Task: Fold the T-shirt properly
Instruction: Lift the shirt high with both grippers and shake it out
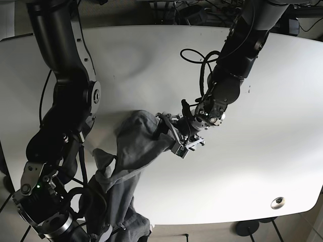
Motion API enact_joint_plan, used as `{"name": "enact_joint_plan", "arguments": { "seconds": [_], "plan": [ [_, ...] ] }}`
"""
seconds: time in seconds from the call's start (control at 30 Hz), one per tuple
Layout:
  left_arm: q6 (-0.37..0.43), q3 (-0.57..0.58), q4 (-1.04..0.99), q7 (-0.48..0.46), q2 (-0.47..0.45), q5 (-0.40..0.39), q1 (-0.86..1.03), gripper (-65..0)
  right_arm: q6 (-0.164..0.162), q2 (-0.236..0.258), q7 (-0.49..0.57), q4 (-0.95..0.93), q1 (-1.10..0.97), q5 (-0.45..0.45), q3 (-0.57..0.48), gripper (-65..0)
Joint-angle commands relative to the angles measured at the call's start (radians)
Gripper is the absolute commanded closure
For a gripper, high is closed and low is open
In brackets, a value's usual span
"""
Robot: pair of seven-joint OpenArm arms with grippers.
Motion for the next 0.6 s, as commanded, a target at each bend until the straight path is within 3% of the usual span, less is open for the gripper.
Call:
{"name": "enact_joint_plan", "arguments": {
  "seconds": [0.03,0.33,0.4,0.47,0.5,0.6],
  "plan": [
    [-0.004,-0.001,0.015,-0.033,0.004,-0.01,-0.028,-39.6,-0.007,0.001,0.03,0.034,0.043,0.007,0.0,-2.2],
    [-0.004,0.111,-0.054,-0.033,0.004,-0.01,-0.029,-38.3,-0.007,0.001,0.03,0.048,0.047,0.007,0.002,-2.2],
    [-0.004,0.11,-0.054,-0.033,0.004,-0.01,-0.029,-24.9,-0.007,0.003,0.03,0.048,0.047,0.006,0.003,-2.2],
    [-0.004,0.108,-0.055,-0.033,-0.002,-0.008,-0.034,-3.6,-0.007,0.006,0.03,0.048,0.047,0.006,0.023,-2.2],
    [-0.004,0.108,-0.055,-0.033,-0.003,-0.008,-0.035,0.0,-0.007,0.006,0.03,0.045,0.047,0.006,0.04,-2.2],
    [-0.001,0.064,-0.002,-0.029,-0.06,-0.019,-0.04,0.0,-0.007,0.008,0.03,0.004,0.049,0.0,0.069,-2.2]
  ]
}}
